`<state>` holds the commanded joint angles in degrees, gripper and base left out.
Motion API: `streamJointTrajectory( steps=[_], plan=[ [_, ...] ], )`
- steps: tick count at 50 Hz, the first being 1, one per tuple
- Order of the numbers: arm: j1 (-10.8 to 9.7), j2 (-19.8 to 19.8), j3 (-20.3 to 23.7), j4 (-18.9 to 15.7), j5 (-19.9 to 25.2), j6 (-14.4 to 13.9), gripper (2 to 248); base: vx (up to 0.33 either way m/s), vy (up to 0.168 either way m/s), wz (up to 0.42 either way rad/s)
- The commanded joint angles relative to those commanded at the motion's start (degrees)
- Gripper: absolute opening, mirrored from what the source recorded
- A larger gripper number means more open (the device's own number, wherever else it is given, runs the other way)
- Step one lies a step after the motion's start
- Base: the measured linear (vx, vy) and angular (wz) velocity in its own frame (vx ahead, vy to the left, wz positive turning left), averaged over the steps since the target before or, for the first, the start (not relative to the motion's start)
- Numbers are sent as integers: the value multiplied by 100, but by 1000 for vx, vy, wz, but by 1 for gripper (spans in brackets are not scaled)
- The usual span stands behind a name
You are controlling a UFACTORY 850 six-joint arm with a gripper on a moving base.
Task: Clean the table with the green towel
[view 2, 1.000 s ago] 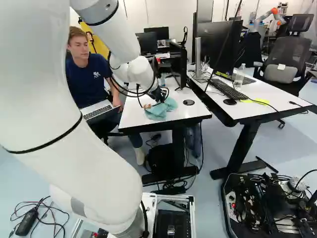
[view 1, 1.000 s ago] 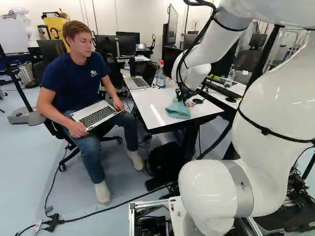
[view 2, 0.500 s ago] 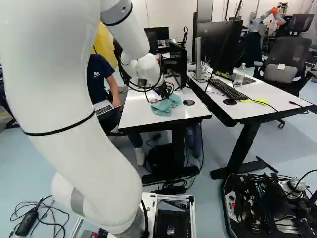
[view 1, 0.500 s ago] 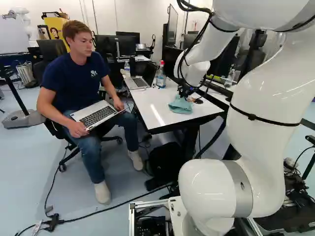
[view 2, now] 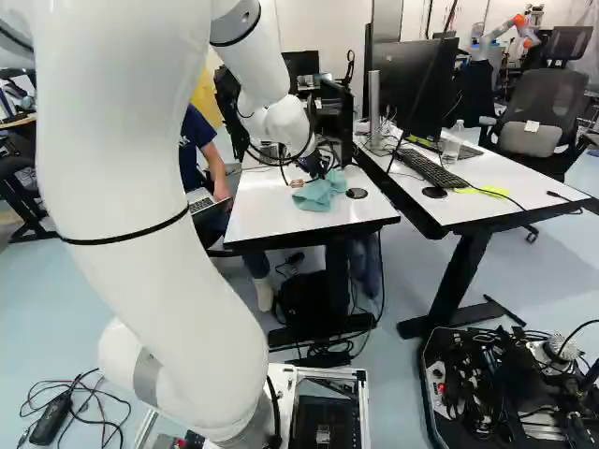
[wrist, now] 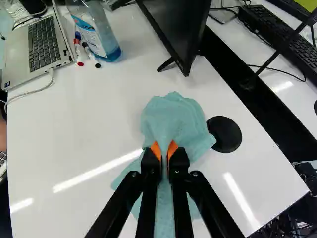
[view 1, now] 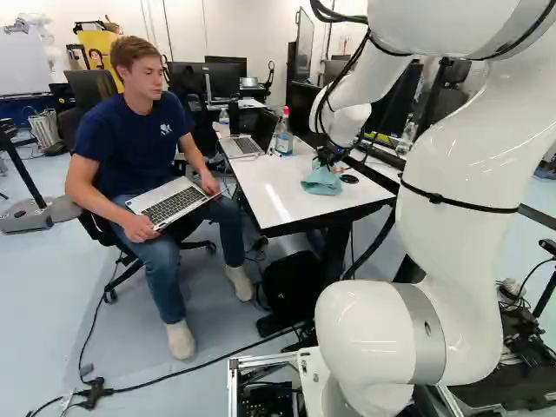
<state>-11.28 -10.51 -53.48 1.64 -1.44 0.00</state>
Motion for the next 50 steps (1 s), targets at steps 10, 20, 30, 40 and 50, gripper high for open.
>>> streamJointTrajectory(
  steps=[10,20,30,40,50],
  plan=[
    [0,0,-1,0,0,0,85,0,0,0],
    [0,0,-1,0,0,0,157,0,0,0],
    [0,8,1,0,0,0,231,0,0,0],
    [71,224,128,0,0,0,247,0,0,0],
    [209,577,368,0,0,0,247,0,0,0]
  ],
)
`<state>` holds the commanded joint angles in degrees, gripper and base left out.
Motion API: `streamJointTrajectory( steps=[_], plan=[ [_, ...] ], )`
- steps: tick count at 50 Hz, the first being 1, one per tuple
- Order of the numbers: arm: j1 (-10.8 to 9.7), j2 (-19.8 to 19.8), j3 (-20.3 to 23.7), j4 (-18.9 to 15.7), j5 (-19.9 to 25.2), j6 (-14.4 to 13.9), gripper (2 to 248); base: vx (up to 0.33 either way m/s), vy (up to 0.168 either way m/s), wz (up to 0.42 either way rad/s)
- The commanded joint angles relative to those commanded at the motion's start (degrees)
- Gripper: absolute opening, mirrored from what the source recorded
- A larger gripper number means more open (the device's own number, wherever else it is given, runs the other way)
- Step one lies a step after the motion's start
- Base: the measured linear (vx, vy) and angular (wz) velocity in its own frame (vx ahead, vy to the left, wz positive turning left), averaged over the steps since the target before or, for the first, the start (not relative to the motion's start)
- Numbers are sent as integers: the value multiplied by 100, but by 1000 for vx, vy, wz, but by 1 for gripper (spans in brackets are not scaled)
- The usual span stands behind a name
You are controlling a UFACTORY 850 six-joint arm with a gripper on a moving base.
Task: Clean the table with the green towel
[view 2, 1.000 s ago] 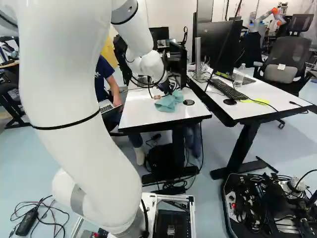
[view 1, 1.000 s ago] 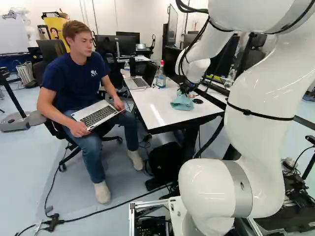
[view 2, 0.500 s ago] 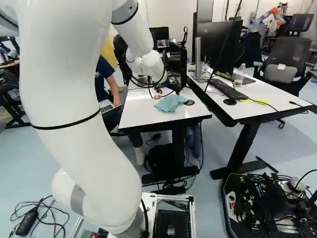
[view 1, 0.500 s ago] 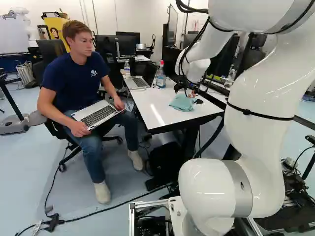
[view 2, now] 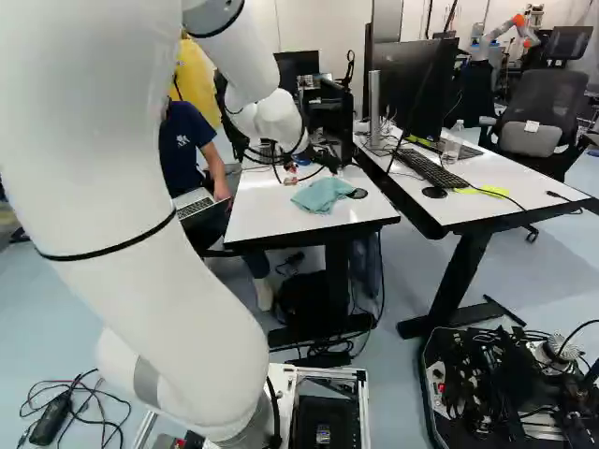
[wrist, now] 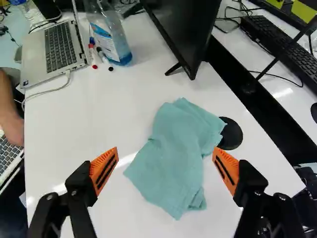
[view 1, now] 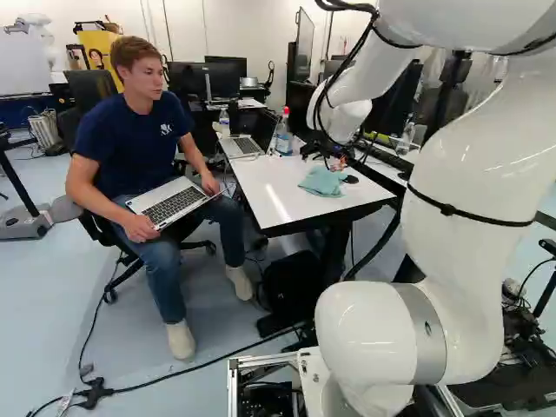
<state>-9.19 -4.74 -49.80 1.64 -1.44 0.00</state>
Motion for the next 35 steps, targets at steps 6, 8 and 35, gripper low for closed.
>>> streamJointTrajectory(
  steps=[6,8,35],
  plan=[
    [91,220,149,0,0,0,247,0,0,0],
    [122,282,196,0,0,0,247,0,0,0],
    [577,921,806,0,0,0,247,0,0,0]
  ],
)
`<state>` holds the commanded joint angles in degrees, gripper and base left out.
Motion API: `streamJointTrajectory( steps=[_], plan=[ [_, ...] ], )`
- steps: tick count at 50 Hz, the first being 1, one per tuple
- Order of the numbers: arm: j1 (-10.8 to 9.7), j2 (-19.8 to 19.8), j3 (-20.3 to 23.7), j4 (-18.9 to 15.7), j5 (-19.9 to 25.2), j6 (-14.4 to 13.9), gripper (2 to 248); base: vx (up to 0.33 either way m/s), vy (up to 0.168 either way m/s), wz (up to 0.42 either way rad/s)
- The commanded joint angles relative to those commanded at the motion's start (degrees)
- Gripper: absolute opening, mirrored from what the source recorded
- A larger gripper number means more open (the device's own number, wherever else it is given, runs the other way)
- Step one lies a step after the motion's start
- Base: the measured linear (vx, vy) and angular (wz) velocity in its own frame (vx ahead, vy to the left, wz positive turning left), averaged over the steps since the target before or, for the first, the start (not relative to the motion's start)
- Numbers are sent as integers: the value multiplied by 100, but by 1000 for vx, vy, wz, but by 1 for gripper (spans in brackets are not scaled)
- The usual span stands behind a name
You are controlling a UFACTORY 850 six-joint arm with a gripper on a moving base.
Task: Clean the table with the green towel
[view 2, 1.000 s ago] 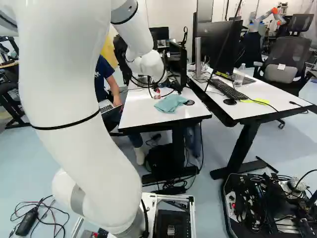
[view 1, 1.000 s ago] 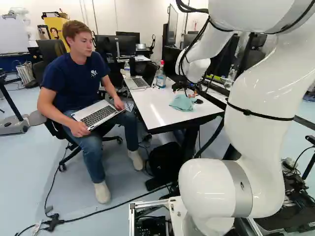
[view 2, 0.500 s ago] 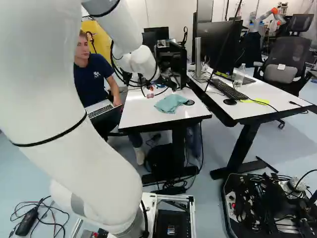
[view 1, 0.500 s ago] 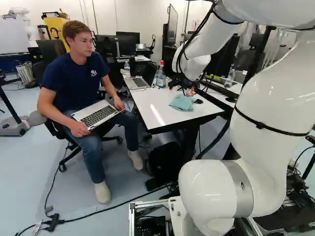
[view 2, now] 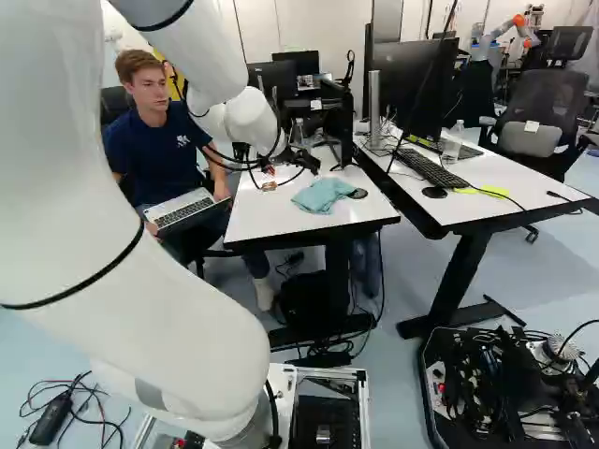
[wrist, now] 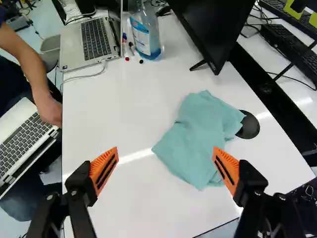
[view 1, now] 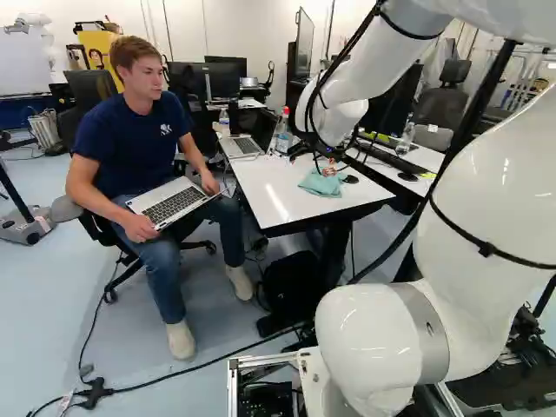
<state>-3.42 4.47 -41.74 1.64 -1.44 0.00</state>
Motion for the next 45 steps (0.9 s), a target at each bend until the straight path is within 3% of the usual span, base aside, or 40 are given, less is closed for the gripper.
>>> streamJointTrajectory(
  steps=[21,45],
  plan=[
    [312,267,254,0,0,0,247,0,0,0],
    [334,290,321,-3,90,0,247,0,0,0]
  ],
)
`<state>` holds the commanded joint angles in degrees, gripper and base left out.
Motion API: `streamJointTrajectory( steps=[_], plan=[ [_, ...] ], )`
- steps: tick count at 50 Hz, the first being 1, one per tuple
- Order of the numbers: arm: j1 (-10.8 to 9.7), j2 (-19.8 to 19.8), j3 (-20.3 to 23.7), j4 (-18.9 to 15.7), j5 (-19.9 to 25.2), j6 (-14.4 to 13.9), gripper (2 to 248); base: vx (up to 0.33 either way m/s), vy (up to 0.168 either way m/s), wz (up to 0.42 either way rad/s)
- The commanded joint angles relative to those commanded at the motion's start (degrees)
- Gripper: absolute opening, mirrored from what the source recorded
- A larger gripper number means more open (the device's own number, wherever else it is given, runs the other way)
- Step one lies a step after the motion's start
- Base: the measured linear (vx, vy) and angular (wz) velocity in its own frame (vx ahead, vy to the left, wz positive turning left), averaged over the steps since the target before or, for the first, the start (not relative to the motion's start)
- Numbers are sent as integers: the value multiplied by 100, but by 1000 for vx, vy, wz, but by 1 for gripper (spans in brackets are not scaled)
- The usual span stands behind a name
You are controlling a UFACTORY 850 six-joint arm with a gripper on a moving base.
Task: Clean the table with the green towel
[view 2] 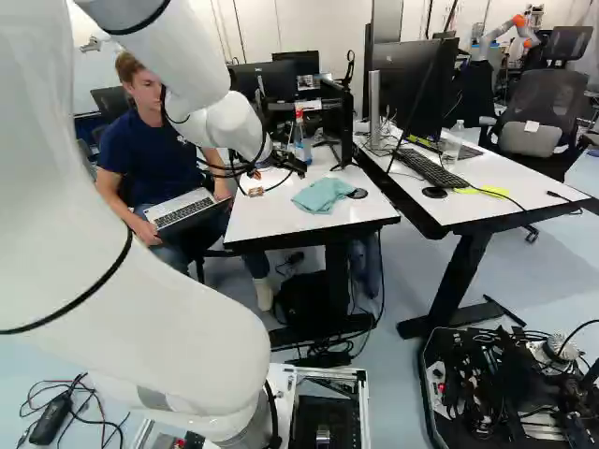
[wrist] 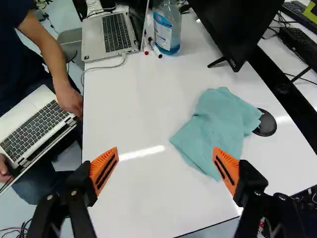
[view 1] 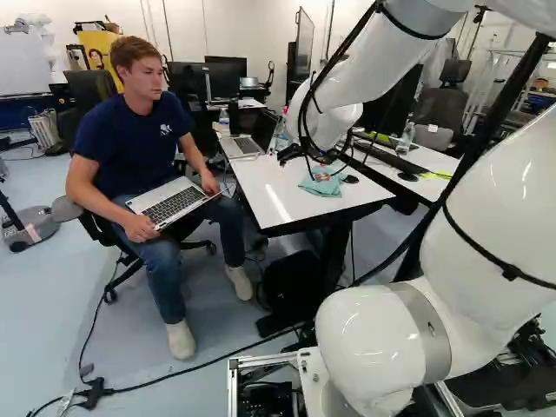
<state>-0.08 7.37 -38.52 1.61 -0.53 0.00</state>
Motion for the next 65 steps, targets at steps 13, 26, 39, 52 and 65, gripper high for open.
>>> streamJointTrajectory(
  steps=[13,26,39,52,65],
  plan=[
    [0,33,129,-6,194,0,247,0,0,0],
    [1,85,329,-16,496,0,247,0,0,0],
    [1,156,607,-29,914,0,247,0,0,0],
    [2,245,952,-46,1435,0,247,0,0,0],
    [3,352,1369,-66,2064,0,247,0,0,0]
  ],
)
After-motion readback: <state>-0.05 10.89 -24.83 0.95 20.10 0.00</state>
